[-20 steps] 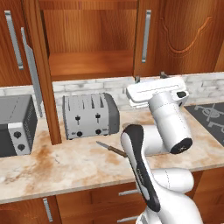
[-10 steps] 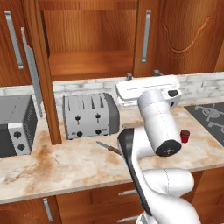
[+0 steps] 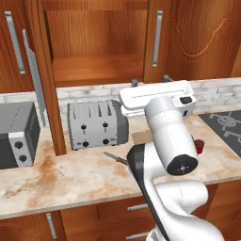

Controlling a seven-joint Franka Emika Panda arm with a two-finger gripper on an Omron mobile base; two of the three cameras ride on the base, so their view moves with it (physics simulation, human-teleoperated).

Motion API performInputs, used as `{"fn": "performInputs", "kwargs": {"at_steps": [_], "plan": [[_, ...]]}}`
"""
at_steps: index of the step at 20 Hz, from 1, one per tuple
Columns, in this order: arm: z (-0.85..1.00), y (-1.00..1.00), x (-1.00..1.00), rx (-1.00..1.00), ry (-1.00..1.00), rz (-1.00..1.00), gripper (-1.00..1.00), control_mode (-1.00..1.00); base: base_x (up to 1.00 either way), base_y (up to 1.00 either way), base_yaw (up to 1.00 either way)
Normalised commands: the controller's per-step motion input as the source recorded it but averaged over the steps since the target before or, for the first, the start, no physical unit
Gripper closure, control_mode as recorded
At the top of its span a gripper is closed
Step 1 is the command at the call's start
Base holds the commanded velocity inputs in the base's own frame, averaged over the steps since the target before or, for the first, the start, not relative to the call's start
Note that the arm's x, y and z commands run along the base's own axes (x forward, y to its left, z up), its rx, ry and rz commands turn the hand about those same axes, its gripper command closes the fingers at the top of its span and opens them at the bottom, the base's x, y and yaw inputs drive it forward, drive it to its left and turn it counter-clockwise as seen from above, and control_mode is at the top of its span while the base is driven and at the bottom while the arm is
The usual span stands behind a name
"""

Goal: Pick the bread, place it on the cutting board, pick the jam, place it on the counter, and close the cabinet.

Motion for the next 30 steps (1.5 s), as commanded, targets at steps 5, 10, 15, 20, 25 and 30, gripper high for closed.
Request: {"fn": "performInputs", "kwargs": {"at_steps": [5, 10, 15, 20, 25, 30], "plan": [[0.00, 0.18, -0.48, 0.00, 0.02, 0.00, -1.00, -1.00, 0.00, 0.00, 0.00], [0.00, 0.25, -0.19, 0.00, 0.01, 0.00, -1.00, -1.00, 0.00, 0.00, 0.00], [0.00, 0.25, -0.16, 0.00, 0.02, 0.00, -1.00, -1.00, 0.00, 0.00, 0.00], [0.00, 0.18, -0.27, 0.00, 0.04, 0.02, -1.00, -1.00, 0.00, 0.00, 0.00], [0.00, 0.11, -0.35, 0.00, 0.01, 0.08, -1.00, -1.00, 0.00, 0.00, 0.00], [0.00, 0.23, -0.34, 0.00, 0.01, 0.12, -1.00, -1.00, 0.00, 0.00, 0.00]]}}
